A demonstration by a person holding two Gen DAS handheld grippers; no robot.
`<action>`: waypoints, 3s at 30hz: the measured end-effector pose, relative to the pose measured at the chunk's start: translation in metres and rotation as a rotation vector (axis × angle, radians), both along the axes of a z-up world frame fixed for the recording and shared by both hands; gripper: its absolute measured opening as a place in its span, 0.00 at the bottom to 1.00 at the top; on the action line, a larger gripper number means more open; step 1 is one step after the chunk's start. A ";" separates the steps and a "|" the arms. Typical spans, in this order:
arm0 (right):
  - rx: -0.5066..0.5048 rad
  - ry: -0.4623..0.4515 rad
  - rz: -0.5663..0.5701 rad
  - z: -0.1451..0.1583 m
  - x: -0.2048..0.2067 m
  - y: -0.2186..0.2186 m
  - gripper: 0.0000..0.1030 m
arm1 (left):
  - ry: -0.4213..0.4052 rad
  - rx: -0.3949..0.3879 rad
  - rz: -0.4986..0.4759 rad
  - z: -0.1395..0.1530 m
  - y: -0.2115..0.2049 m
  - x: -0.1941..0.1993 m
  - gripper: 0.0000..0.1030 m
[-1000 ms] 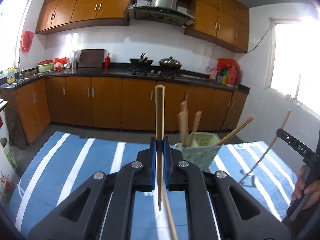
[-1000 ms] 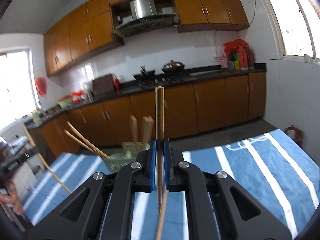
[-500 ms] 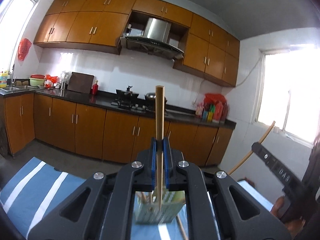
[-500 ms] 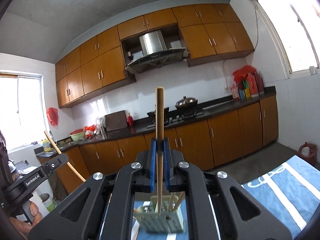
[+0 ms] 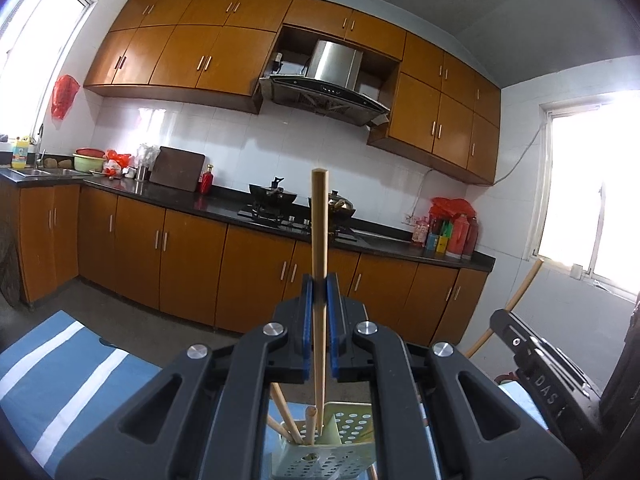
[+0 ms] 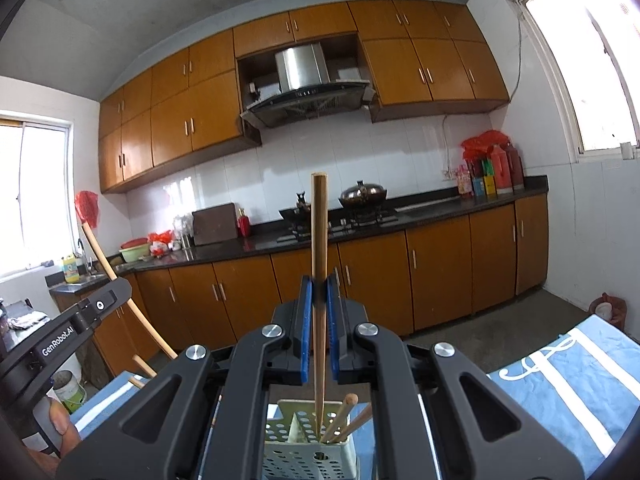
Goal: Organize utensils
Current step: 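Lower both chopsticks into the green holder and open both grippers, then move both open grippers down to the last loose chopsticks, then close the left gripper on a chopstick while the right gripper grasps another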
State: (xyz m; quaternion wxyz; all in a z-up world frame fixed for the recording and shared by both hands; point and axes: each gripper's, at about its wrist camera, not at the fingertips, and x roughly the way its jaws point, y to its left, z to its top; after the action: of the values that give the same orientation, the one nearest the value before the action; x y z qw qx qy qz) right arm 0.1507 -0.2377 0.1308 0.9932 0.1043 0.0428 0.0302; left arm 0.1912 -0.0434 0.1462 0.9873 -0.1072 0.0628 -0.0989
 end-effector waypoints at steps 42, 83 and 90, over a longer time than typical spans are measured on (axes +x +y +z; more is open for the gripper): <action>-0.032 0.720 0.073 -0.192 -0.033 -0.003 0.34 | 0.625 0.169 -0.070 -0.198 0.051 -0.052 0.42; -0.125 0.772 -0.038 -0.216 -0.003 -0.022 0.07 | 0.744 0.285 0.020 -0.238 0.059 0.006 0.08; -0.117 0.771 -0.037 -0.217 0.002 -0.027 0.08 | 0.743 0.279 0.026 -0.238 0.062 0.012 0.09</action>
State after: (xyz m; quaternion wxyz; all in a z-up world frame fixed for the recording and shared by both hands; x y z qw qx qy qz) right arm 0.1523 -0.2652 -0.0866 0.9088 0.0520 0.4127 -0.0316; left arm 0.2033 0.0186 -0.0919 0.9035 -0.0015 0.4274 -0.0312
